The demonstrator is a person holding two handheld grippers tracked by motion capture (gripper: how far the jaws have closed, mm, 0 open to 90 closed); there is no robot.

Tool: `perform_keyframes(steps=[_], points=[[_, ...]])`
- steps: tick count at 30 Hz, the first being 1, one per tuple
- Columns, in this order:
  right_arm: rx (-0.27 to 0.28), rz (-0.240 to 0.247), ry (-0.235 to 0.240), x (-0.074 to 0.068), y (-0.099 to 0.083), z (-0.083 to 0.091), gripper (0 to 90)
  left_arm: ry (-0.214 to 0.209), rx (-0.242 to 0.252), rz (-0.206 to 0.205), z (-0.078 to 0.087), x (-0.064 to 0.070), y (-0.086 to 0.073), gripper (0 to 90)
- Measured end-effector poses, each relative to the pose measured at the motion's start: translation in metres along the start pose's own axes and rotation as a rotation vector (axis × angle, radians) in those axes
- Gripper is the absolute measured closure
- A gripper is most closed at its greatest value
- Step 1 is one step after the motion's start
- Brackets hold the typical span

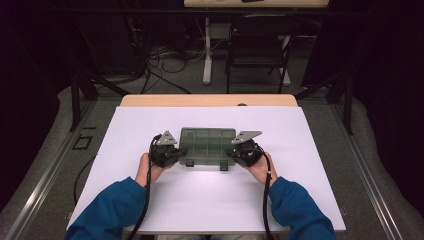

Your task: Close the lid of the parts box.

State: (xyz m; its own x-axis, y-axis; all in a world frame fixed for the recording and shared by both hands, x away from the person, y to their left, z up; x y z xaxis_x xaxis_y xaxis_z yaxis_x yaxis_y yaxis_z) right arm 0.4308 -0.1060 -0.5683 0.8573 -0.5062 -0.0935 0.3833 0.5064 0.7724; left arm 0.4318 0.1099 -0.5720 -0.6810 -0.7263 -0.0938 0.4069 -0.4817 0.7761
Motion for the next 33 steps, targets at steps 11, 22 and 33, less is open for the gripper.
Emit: perform_keyframes(steps=[11, 22, 33], points=[[0.012, -0.002, -0.006, 0.001, 0.001, -0.002, 90.0, 0.017, 0.013, 0.004, -0.002, 0.001, 0.001, 84.4], [0.016, -0.004, -0.026, 0.002, 0.003, -0.003, 86.7, 0.032, 0.015, 0.007, -0.002, 0.000, 0.003, 73.2], [0.133, 0.065, -0.030, -0.018, 0.024, 0.024, 52.2, 0.084, 0.079, 0.025, 0.027, -0.005, 0.016, 24.2]])
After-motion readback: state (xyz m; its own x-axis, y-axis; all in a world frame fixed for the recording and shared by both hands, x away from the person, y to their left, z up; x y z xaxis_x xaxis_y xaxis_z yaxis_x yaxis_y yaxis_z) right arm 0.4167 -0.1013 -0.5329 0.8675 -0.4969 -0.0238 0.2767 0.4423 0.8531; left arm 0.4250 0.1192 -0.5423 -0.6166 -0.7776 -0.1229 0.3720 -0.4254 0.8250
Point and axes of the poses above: each handheld gripper's, and its own axes: z roughly backward along the jaws, y roughly out of its top, x roughly to its right, the point moved 7 cm from there along -z, roughly forward along the jaws, and after that the axes turned 11 degrees about y, right-handed, at the moved point
